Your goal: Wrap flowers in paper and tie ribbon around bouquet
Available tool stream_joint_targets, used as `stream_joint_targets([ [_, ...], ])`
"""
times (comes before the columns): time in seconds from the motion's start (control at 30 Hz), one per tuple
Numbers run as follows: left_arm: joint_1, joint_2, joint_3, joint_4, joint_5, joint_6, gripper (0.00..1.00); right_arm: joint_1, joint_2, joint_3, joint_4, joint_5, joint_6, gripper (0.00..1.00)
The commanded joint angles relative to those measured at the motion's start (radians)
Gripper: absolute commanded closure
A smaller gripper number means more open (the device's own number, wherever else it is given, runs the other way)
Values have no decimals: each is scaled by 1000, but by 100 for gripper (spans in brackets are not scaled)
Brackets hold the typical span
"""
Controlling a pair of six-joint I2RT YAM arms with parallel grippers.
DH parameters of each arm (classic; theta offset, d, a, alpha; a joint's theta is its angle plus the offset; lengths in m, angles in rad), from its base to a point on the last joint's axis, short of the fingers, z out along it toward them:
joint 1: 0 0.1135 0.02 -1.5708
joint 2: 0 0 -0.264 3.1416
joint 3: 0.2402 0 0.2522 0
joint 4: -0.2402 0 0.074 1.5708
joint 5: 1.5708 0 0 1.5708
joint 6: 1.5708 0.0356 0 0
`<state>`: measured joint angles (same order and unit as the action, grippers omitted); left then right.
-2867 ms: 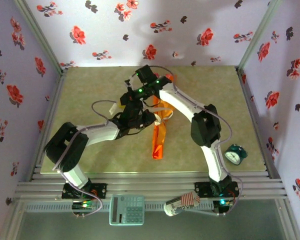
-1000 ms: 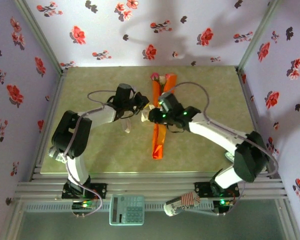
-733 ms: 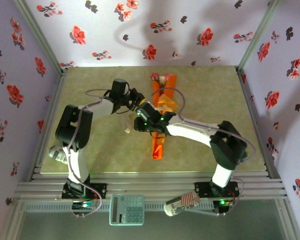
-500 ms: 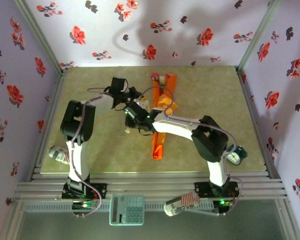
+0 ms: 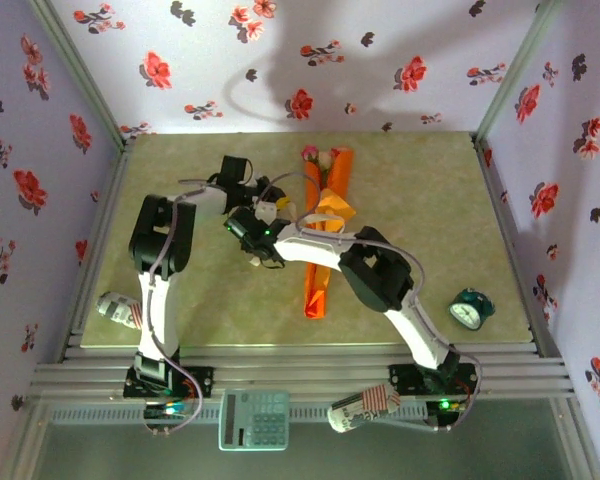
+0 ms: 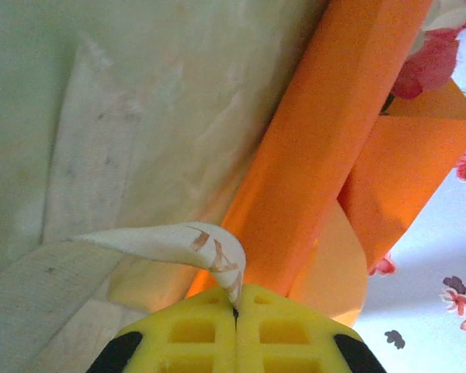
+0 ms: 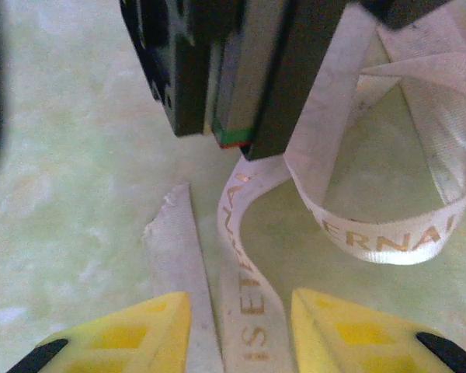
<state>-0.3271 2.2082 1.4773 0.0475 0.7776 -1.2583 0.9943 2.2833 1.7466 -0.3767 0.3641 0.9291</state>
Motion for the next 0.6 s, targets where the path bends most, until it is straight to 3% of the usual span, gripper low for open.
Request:
stream_joint_targets([
  [0.0,15,33,34,-9,45,-10,100,-11,41,64,-34,45,28,60],
  [0.2,20,44,50,2,46,-25,100,-30,102,110,-52,56,37,61],
  [0.33,20,47,56,-4,46,-27,100,-45,131,122,-26,35,35,67],
  [0.57,20,35,33,2,45,-25,100,-49,140,161,-48,2,39,98],
])
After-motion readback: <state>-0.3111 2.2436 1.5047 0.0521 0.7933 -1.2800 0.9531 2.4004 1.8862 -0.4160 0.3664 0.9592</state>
